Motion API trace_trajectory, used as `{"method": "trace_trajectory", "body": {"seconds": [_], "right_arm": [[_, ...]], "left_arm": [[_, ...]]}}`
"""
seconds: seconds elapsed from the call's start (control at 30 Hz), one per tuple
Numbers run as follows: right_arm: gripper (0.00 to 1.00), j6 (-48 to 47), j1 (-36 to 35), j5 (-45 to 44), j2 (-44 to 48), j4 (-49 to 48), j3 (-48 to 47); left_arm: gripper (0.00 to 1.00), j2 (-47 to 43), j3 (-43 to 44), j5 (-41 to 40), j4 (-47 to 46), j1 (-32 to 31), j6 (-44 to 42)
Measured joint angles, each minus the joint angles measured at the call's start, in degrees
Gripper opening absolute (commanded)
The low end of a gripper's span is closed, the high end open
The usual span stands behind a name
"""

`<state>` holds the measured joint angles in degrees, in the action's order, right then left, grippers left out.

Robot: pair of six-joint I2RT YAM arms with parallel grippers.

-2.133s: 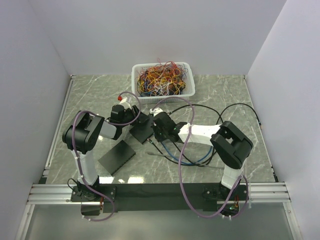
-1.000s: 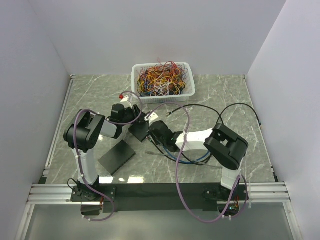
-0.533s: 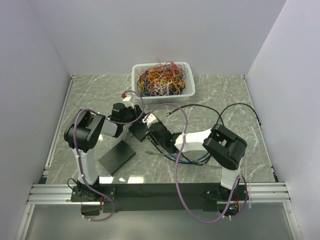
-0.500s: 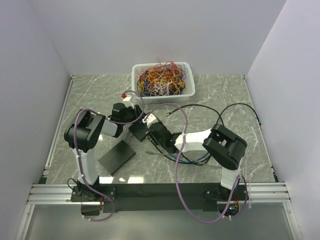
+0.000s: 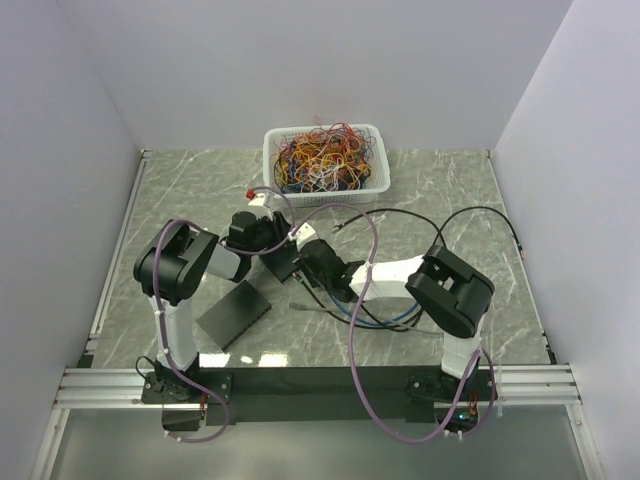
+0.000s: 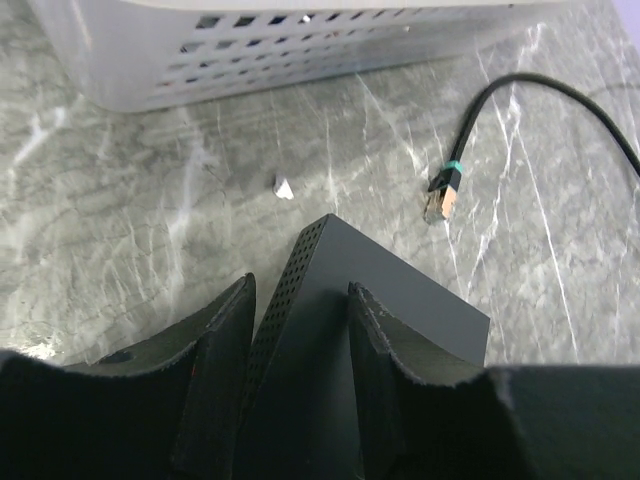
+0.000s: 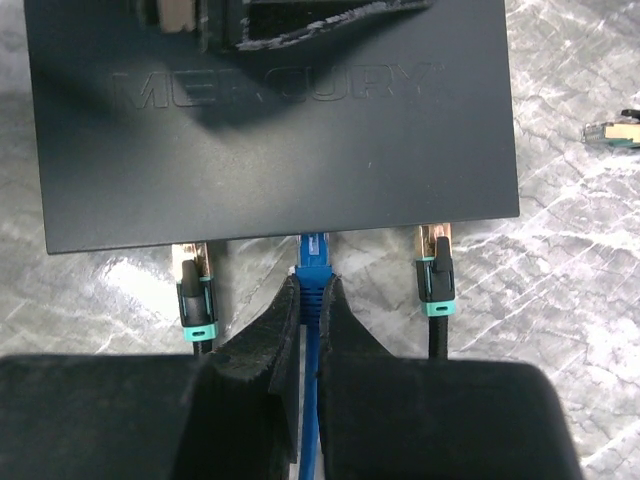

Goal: Insert the plug into the switch port

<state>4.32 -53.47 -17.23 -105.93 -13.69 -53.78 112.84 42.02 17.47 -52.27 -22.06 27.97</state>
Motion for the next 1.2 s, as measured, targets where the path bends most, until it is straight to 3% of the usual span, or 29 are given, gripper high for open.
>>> {"method": "trace_trajectory", "body": {"seconds": [0.3,0.47,0.53,0.7,0.8,0.93,1.1,1.2], "right_arm": [[0.00,2.71,1.86,2.01,-0.11,1.18,-0.66],[0.00,2.95,2.10,2.34,-0.15,0.90,-0.68],[0.00,4.02,2.67,4.02,-1.49,-2.86,-1.25],[0.00,4.22,2.80,4.17,-1.36,-4.70,0.11],[0.10,4.44,2.84,4.13,-1.07,-6.93,1.44],[0.37,5.44,2.91,4.00,-0.02,-10.45,4.02],[0.50,5.88,3.02,2.43,2.64,-12.72,6.99],[0.52,6.29,2.86,1.79,4.83,-14.01,8.76]], "left_arm": [[0.45,2.19,-5.20,-7.13,-13.40,-2.08,2.16],[0.45,3.37,-6.71,-6.60,-21.22,-3.56,6.75],[0.45,3.04,-7.30,-5.14,-20.63,-7.96,9.97],[0.44,1.51,-7.32,-6.25,-17.57,-8.20,12.87],[0.44,-0.63,-6.34,-7.02,-12.24,-8.46,13.57],[0.45,-3.82,-5.25,-7.34,-4.50,-8.98,14.51],[0.45,-7.52,-4.00,-7.13,4.09,-9.35,15.32],[0.45,-8.92,-2.89,-6.49,8.66,-9.35,15.17]]}}
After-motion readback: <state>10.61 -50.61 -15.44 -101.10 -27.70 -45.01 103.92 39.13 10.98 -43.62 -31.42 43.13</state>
